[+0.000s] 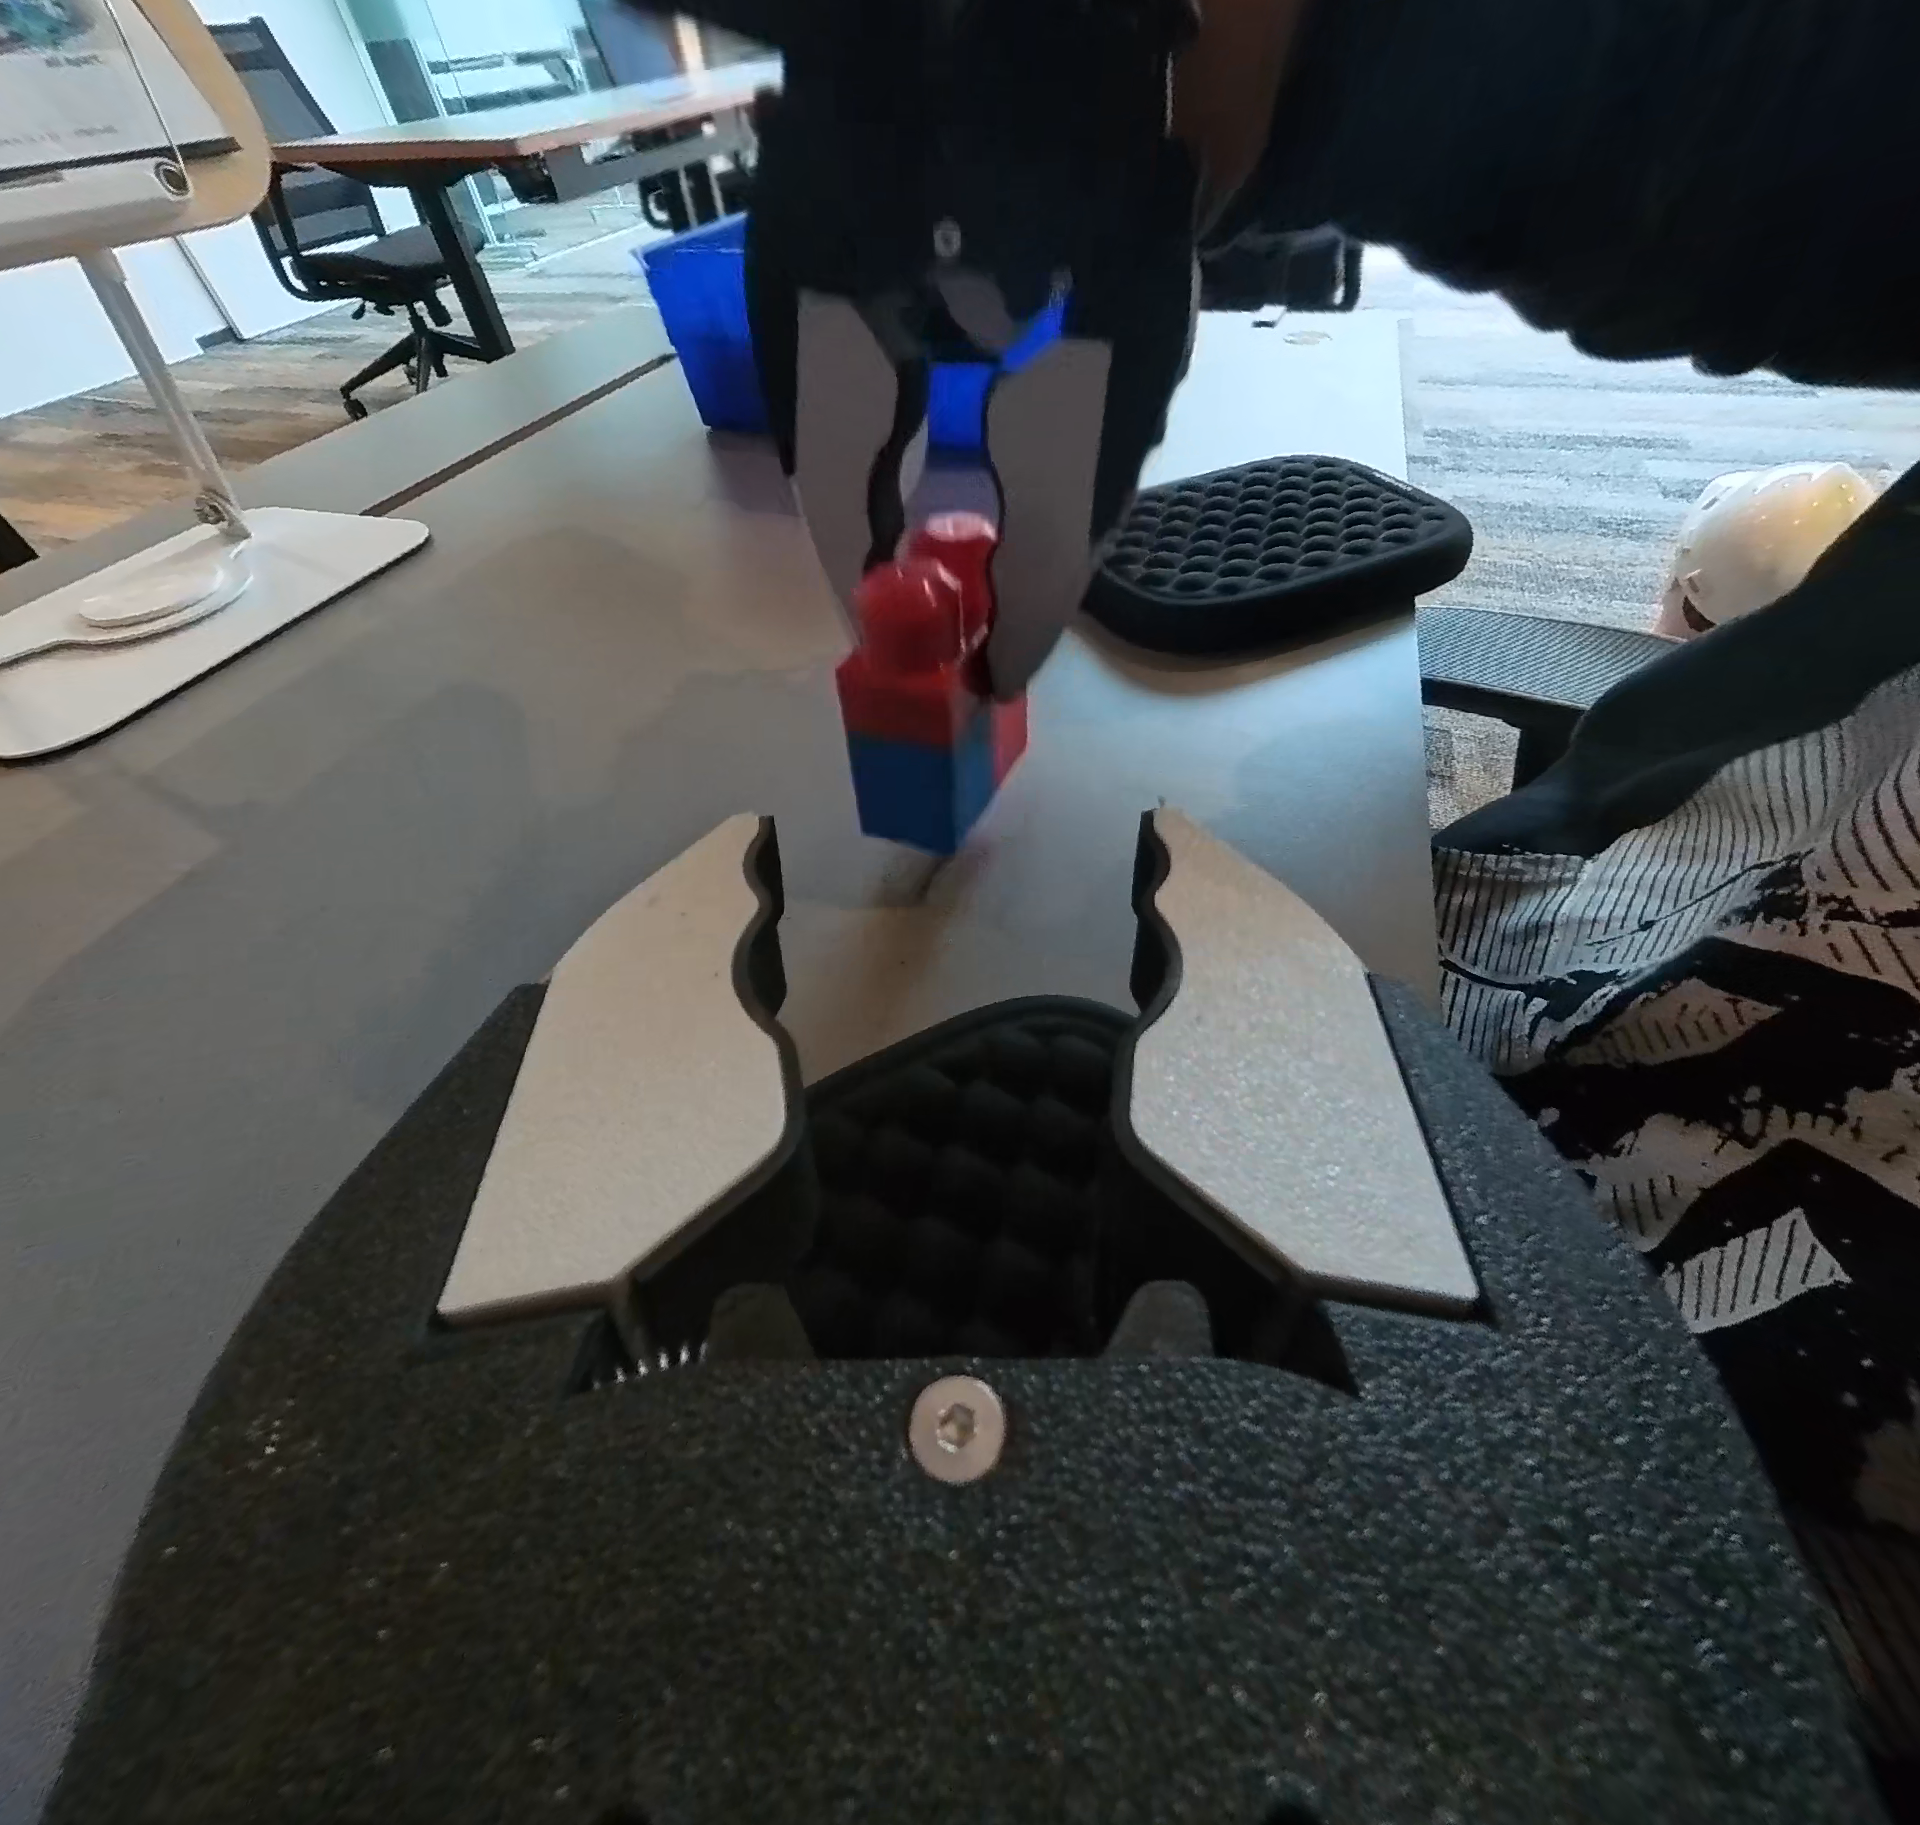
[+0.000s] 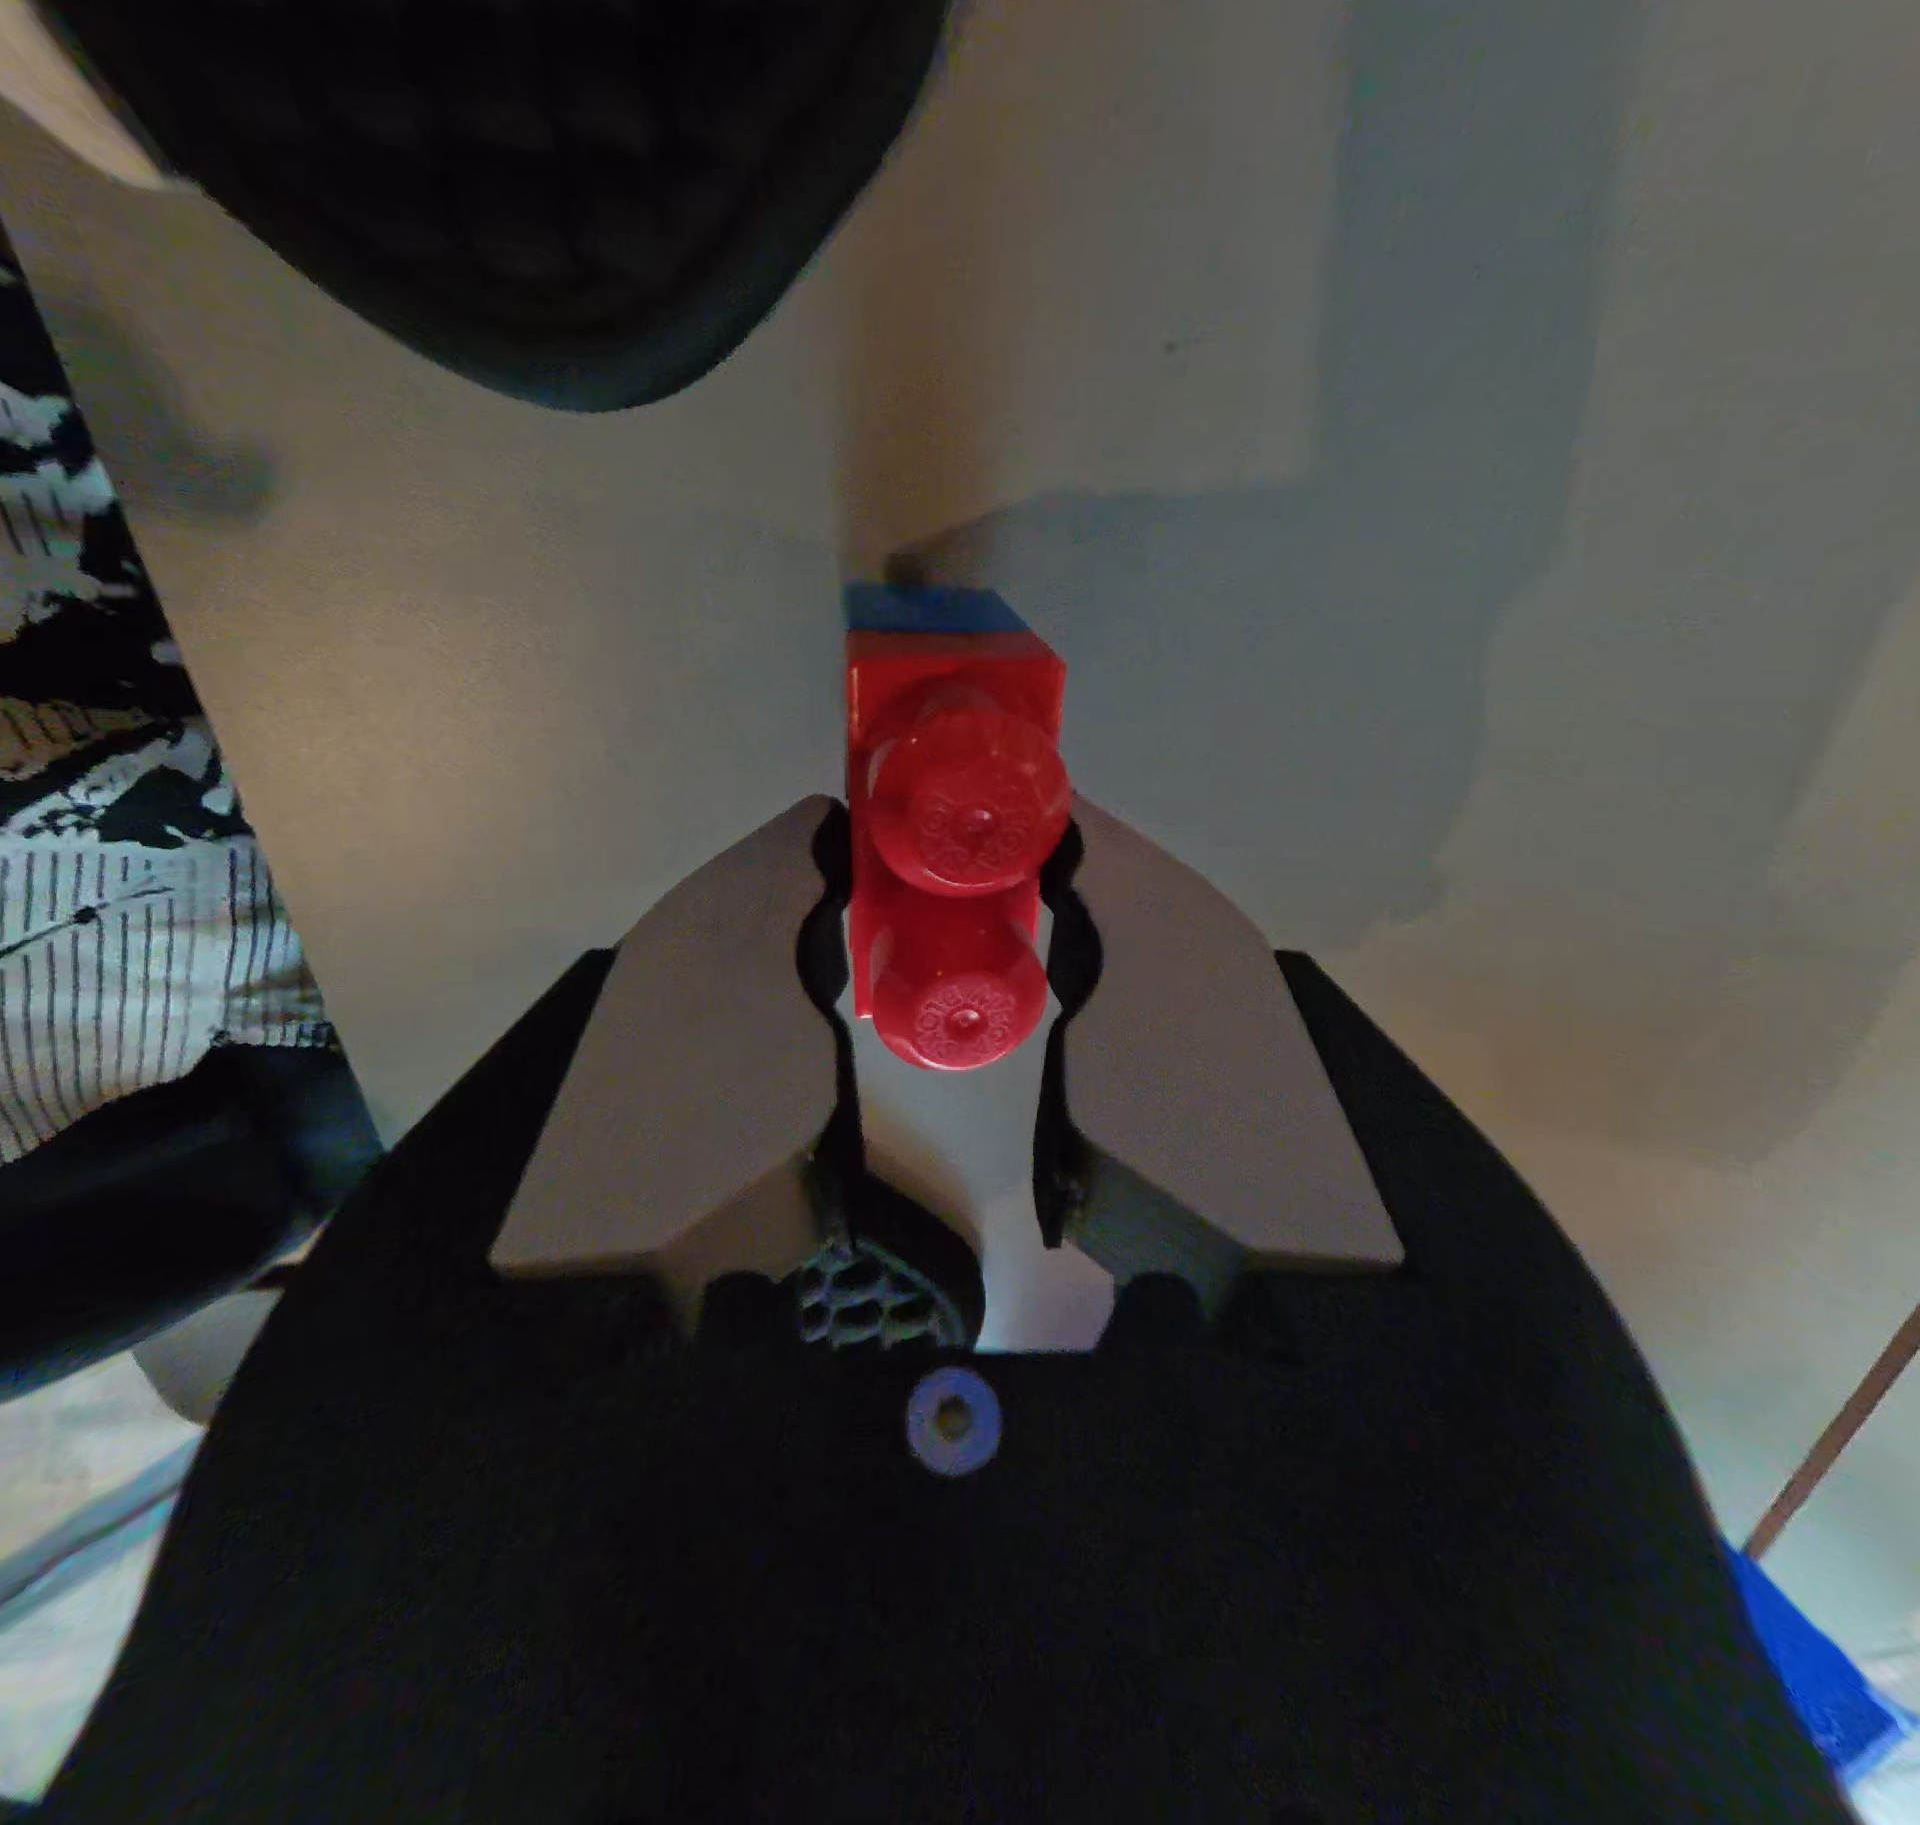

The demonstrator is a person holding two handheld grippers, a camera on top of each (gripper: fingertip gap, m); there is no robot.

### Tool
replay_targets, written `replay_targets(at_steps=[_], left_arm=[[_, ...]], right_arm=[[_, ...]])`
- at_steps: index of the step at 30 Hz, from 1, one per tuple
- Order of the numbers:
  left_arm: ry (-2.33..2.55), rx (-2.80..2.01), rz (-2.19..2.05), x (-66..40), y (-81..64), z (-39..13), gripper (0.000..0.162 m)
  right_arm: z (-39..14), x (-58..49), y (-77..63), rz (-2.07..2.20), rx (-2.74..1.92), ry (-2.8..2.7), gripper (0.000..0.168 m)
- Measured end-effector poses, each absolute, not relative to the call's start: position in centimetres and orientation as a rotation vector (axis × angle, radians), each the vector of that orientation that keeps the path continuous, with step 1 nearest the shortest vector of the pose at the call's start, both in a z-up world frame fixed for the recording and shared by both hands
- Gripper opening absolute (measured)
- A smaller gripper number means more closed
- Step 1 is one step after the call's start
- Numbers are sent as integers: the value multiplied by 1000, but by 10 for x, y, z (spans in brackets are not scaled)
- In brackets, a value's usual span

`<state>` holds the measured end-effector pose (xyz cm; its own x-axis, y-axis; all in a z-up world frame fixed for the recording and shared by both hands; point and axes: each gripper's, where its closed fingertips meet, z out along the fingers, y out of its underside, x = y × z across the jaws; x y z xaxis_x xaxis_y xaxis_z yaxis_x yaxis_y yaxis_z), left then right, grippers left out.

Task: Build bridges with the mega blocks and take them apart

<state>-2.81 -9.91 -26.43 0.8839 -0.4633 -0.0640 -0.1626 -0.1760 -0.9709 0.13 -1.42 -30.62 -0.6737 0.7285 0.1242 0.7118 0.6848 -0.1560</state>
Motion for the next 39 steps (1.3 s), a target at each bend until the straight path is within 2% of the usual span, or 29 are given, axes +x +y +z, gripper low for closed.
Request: replay_targets(at_steps=[10,15,26,39], left_arm=[[467,-1758,-283,-29,-98,-265,65],[468,-1769,-278,-29,-97,-267,65],[460,-1776,-276,-30,-96,-268,65],[478,-1790,-274,-28,-96,-270,64]], right_arm=[[-189,48,104,105,-1574,-2386,35],[-161,105,199,10,-1927,-2117,35],[-192,201,329,-136,-2443,-1633,35],[-265,207,404,-51,-2655,-1220,35]])
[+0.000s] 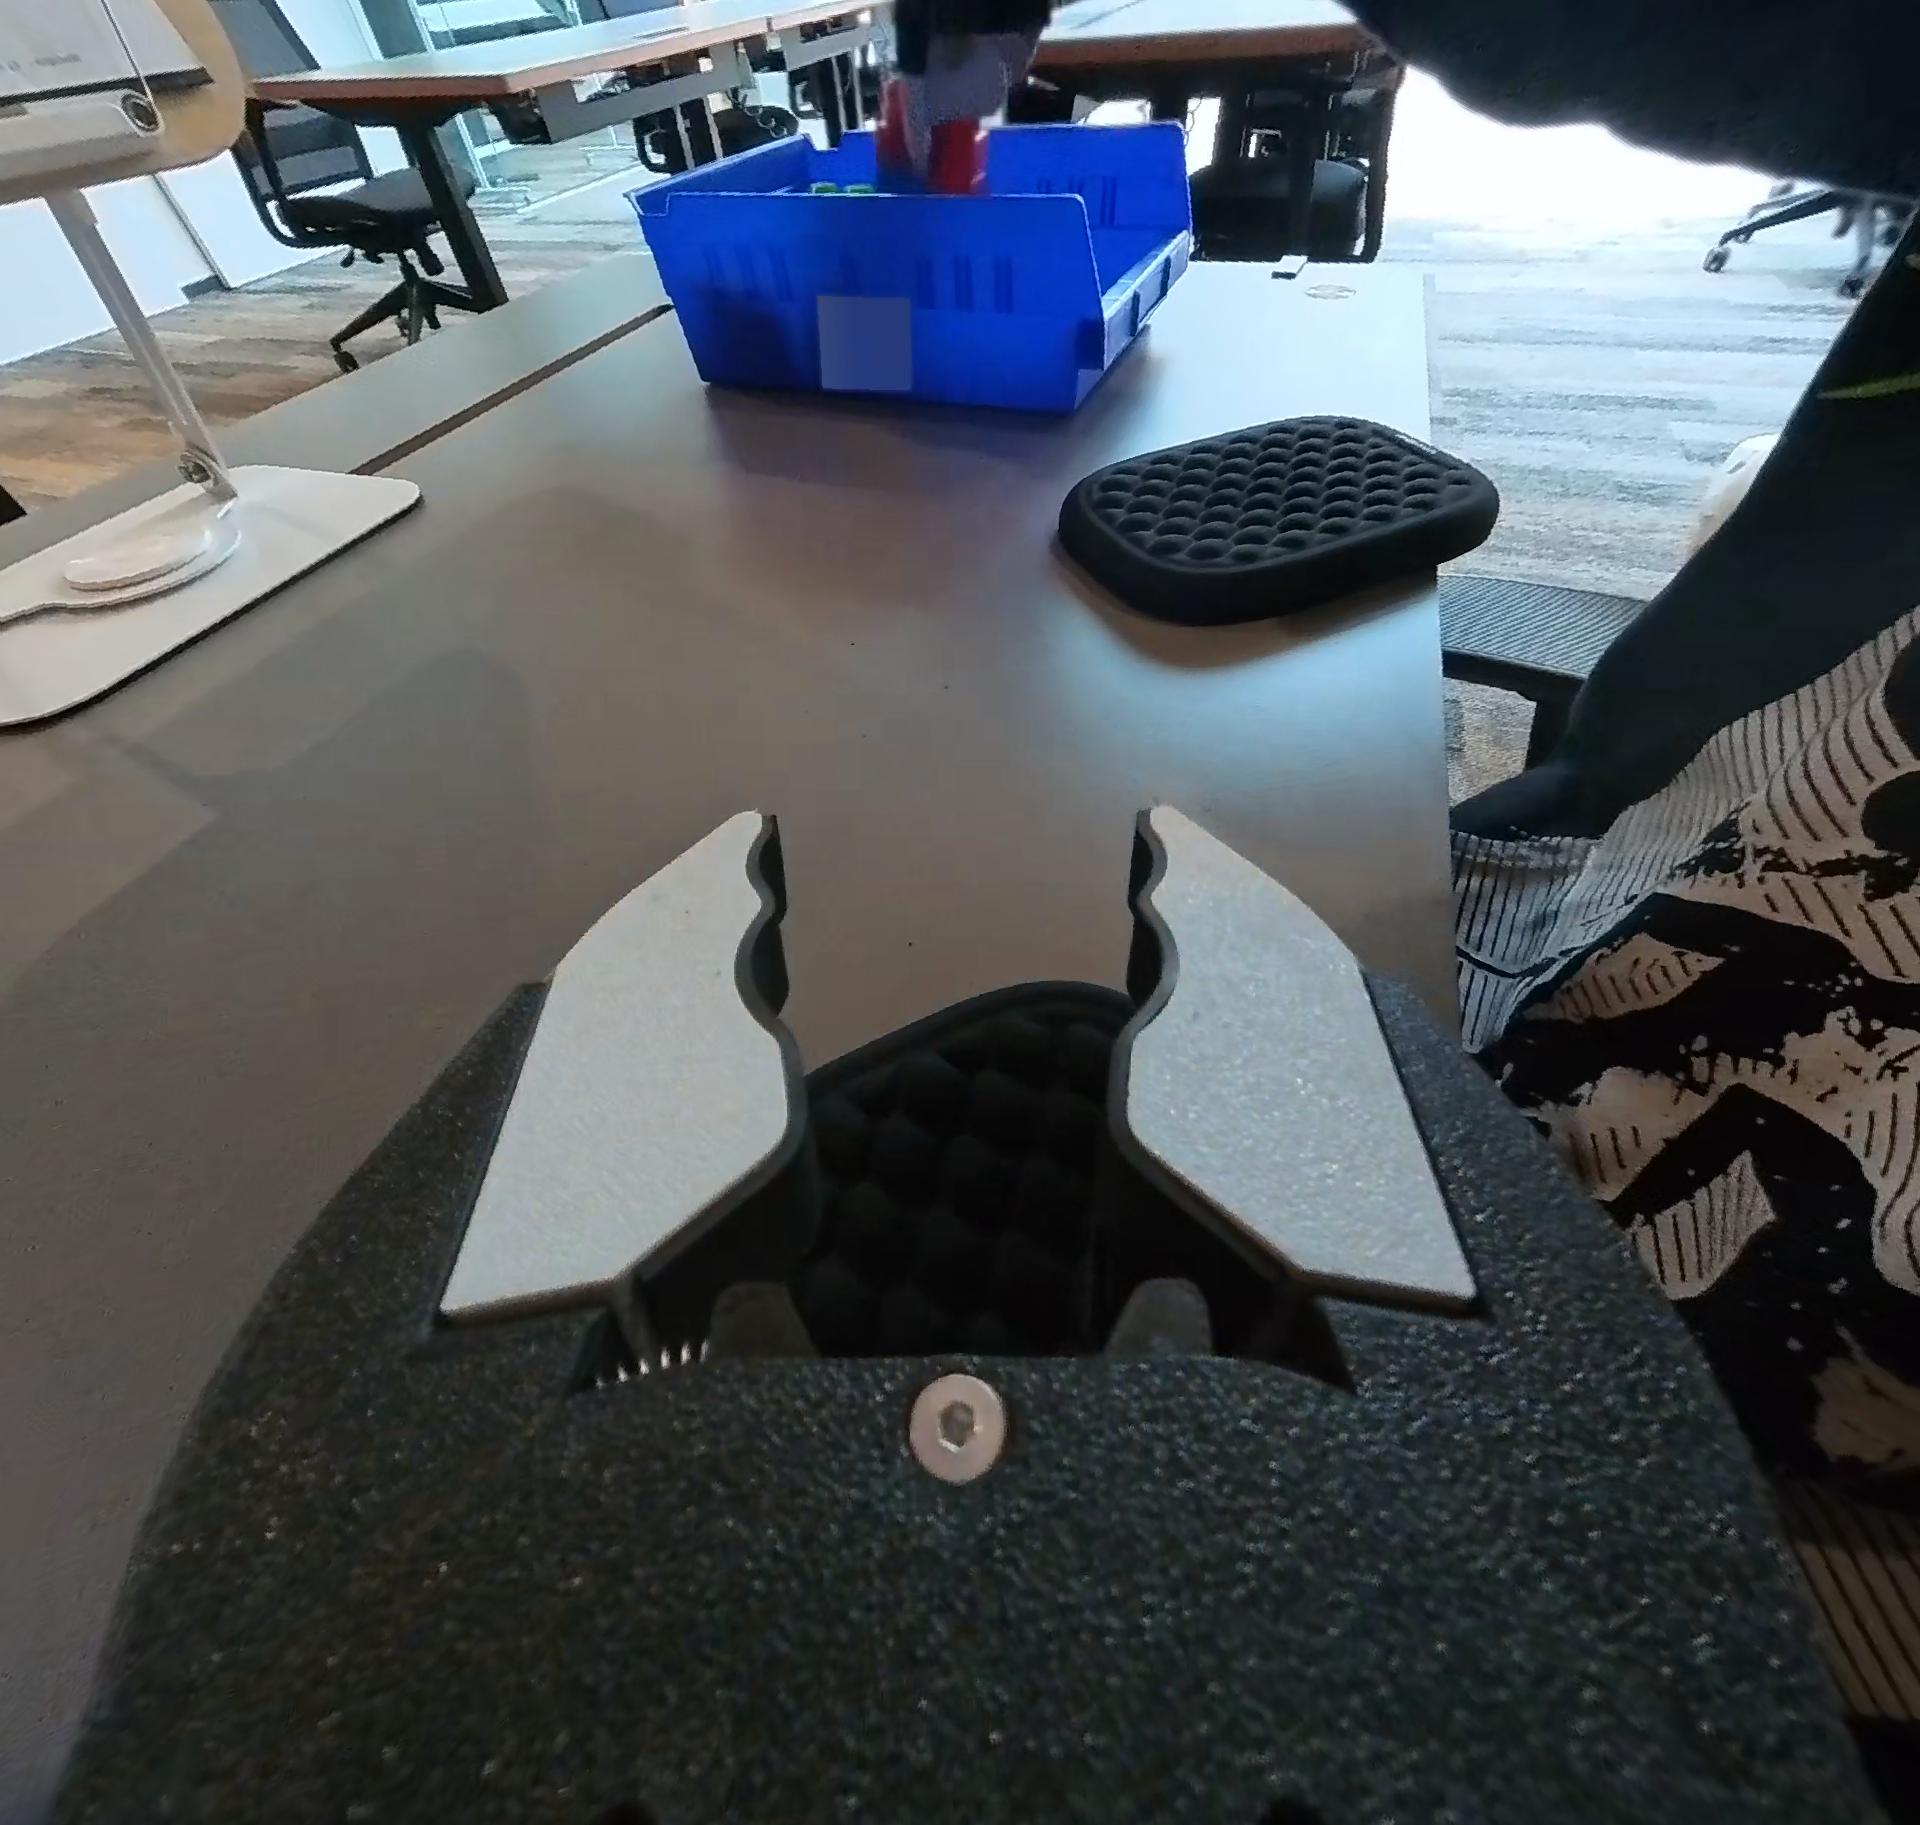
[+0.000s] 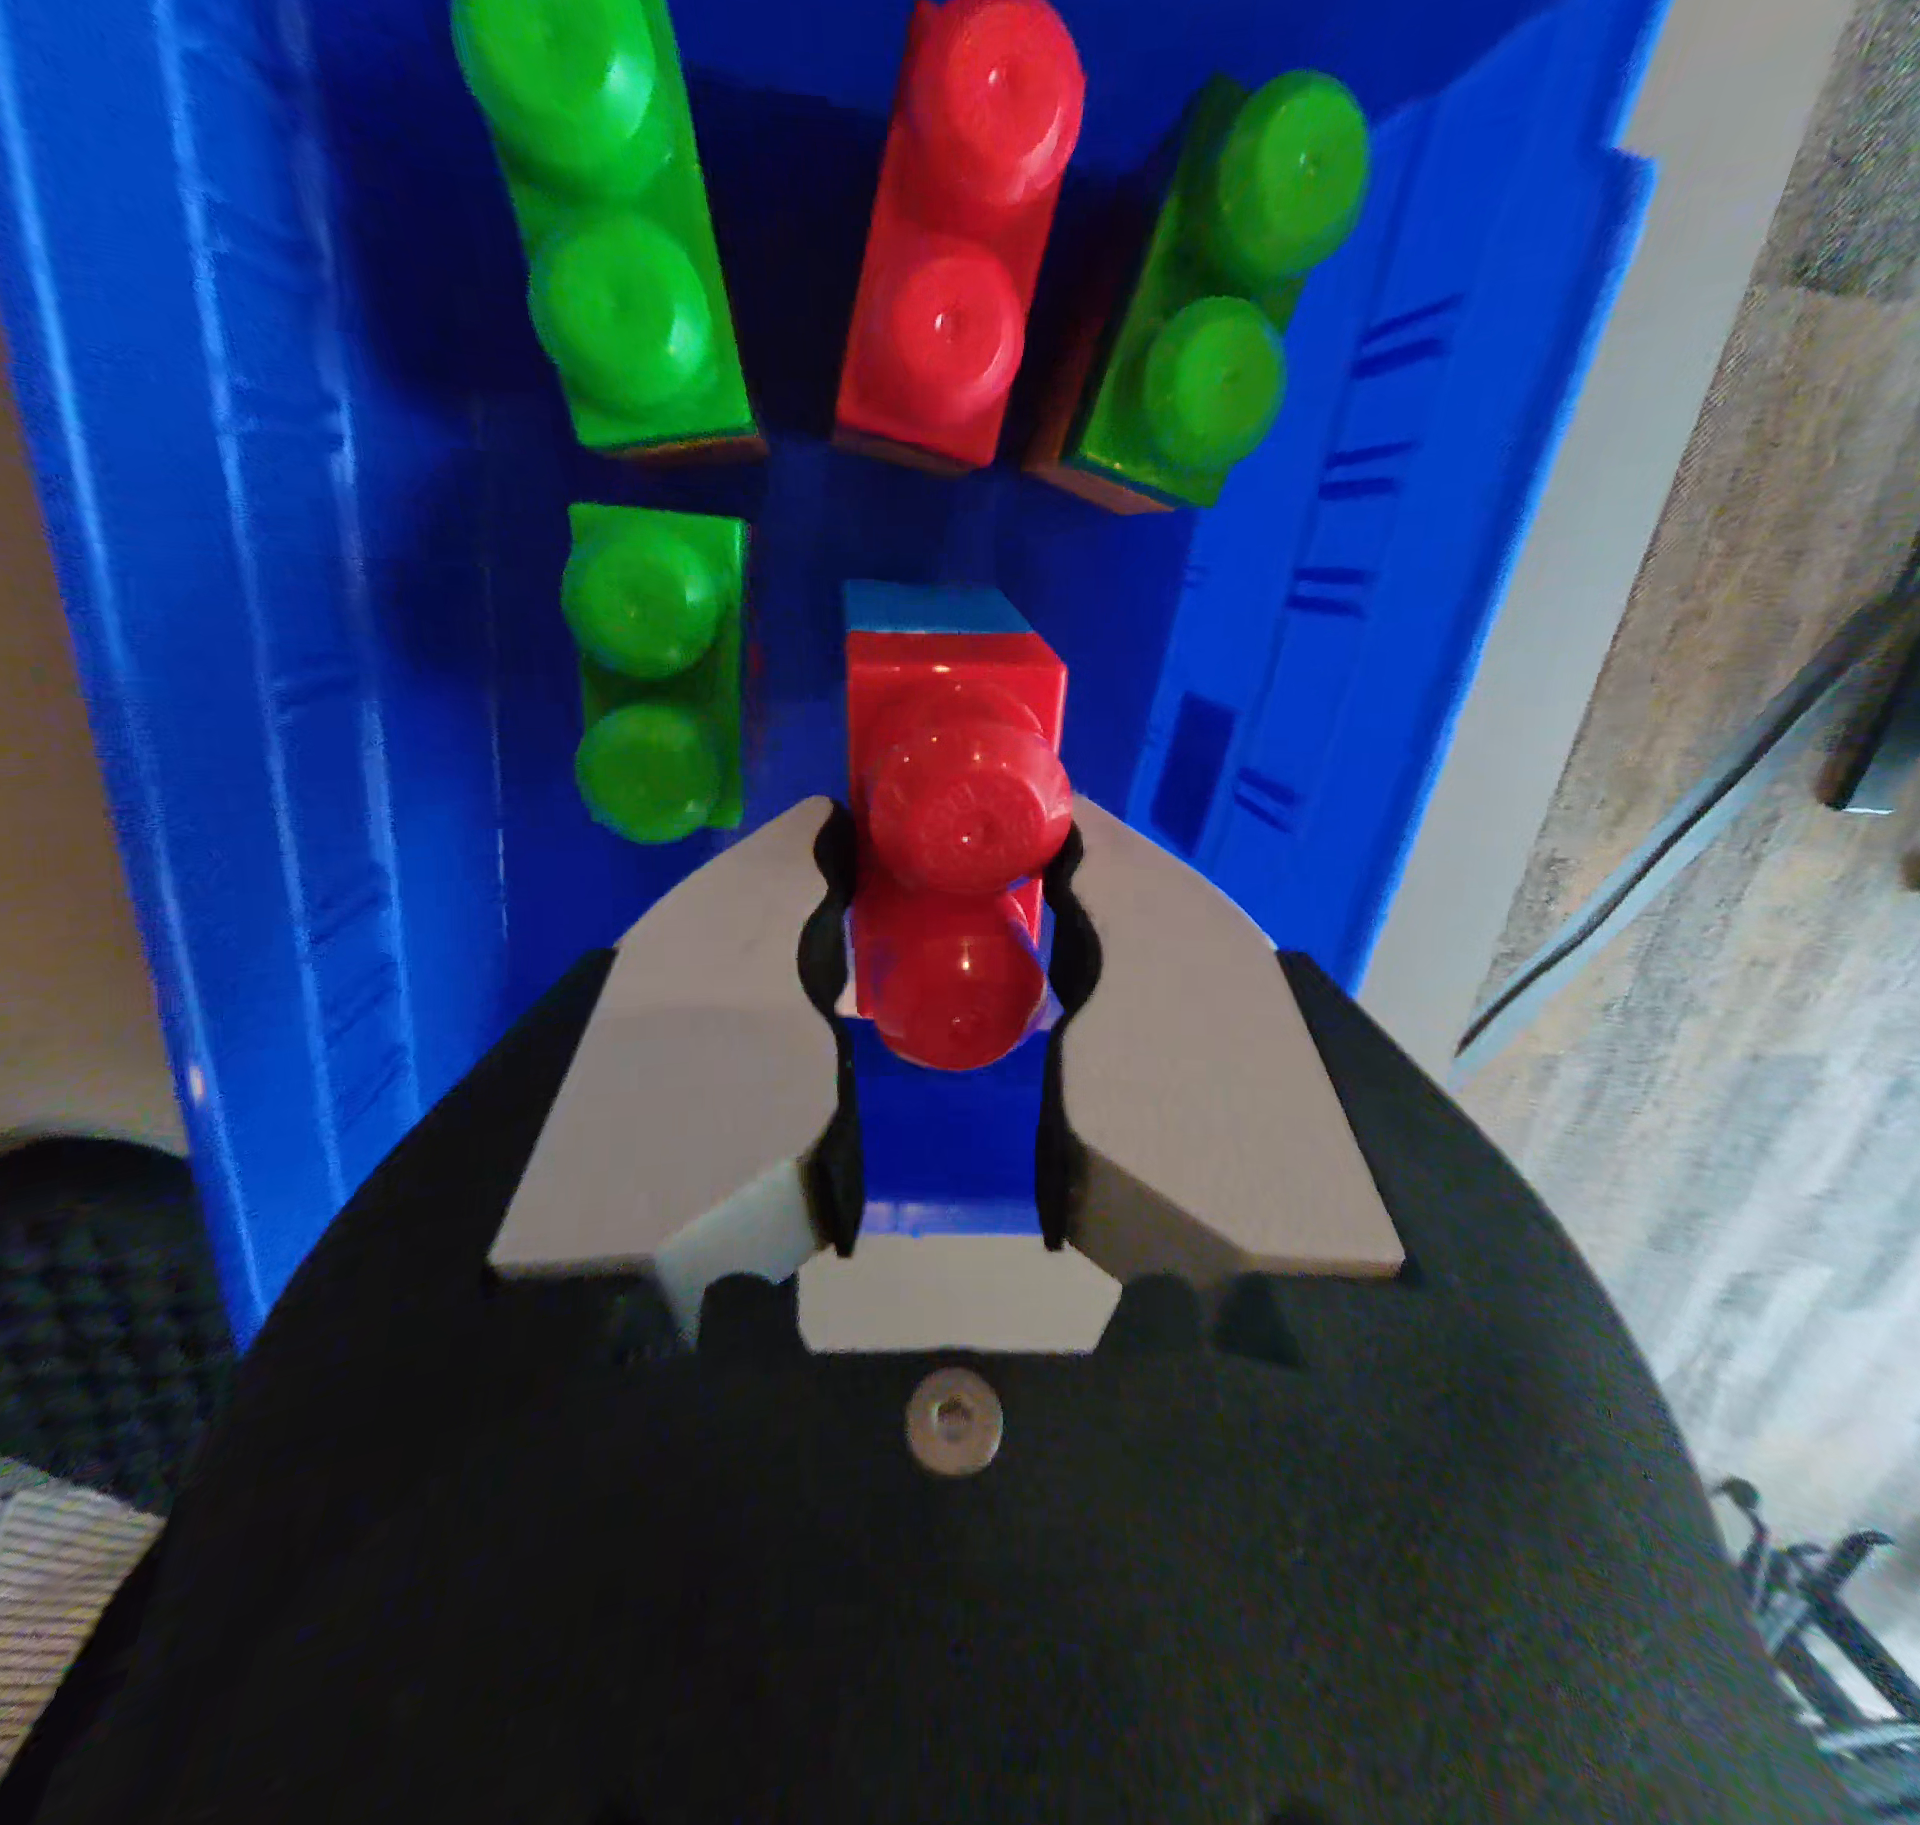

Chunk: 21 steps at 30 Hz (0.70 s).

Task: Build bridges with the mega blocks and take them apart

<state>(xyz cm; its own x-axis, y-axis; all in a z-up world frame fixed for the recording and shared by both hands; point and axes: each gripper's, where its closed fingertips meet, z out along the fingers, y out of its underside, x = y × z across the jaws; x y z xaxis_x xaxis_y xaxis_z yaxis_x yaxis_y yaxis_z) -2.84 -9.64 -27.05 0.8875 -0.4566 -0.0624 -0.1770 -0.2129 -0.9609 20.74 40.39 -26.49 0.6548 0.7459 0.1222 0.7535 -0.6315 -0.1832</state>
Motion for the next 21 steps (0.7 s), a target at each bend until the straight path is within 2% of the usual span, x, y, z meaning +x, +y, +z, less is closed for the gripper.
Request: replay_targets(at_steps=[15,17,21], left_arm=[[484,-1795,-280,-28,-97,-272,63],[483,-1796,-283,-28,-97,-272,63],[486,-1798,-283,-28,-96,-272,63]], right_arm=[[-313,193,416,-96,-2736,-1181,36],[-314,194,416,-110,-2737,-1188,42],[-312,194,415,-121,-2725,-1202,44]])
